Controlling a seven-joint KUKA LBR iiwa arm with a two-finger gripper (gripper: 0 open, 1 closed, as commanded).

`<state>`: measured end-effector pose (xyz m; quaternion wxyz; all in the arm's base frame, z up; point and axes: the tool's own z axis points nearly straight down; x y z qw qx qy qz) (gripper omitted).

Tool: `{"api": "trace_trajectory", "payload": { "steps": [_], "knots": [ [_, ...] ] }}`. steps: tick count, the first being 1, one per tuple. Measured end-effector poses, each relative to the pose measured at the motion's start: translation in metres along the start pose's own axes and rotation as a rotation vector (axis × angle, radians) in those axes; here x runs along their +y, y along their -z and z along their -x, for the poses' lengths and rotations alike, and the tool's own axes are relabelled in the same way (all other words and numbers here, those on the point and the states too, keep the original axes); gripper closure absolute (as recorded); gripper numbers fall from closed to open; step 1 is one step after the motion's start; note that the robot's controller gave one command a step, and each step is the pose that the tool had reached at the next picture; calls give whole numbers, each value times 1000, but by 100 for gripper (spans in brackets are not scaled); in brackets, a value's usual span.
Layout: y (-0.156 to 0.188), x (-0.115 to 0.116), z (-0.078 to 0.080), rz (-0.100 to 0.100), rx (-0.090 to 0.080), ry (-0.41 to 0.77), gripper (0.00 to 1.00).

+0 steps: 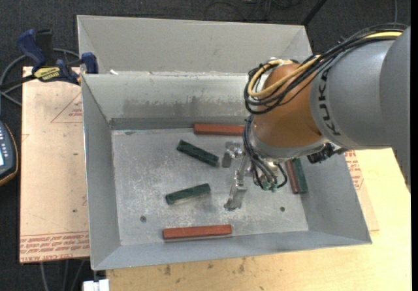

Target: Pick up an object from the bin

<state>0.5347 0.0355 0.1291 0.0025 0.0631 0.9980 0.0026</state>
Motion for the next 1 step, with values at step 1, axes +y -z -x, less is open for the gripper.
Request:
{"api": "trace_trajectory", "payload": {
  "steps": [1],
  "knots": [
    [-63,60,23,-2,4,86,0]
  ]
}}
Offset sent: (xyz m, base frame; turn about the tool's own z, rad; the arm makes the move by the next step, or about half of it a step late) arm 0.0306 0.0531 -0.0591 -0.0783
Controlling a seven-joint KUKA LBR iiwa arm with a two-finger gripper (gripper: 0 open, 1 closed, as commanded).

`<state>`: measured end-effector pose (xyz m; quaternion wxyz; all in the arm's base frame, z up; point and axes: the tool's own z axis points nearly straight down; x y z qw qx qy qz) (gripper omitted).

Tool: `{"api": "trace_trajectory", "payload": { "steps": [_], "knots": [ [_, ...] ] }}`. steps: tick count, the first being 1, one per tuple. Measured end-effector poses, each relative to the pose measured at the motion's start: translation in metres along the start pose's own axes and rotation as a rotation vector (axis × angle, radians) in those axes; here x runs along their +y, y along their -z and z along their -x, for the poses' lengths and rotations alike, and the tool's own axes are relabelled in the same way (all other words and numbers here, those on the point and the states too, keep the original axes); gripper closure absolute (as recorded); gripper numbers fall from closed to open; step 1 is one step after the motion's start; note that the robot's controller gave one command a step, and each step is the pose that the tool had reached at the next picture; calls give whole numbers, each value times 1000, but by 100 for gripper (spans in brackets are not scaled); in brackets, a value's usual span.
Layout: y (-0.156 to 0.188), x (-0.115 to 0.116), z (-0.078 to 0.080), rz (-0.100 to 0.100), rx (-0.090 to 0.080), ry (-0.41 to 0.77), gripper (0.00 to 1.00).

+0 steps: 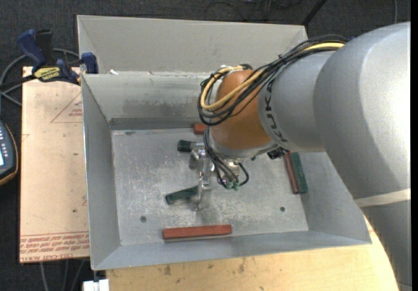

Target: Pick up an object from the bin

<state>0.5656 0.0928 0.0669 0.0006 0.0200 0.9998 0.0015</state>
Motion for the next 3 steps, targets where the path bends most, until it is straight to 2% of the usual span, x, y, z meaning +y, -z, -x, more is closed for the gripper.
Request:
{"api": "trace_trajectory", "payload": {
  "steps": [1,2,3],
  "knots": [
    [4,-3,1,-2,-2,-5,100],
    [116,20,-19,1,-7,-55,100],
    [178,45,24,1,-11,-49,100]
  ]
}}
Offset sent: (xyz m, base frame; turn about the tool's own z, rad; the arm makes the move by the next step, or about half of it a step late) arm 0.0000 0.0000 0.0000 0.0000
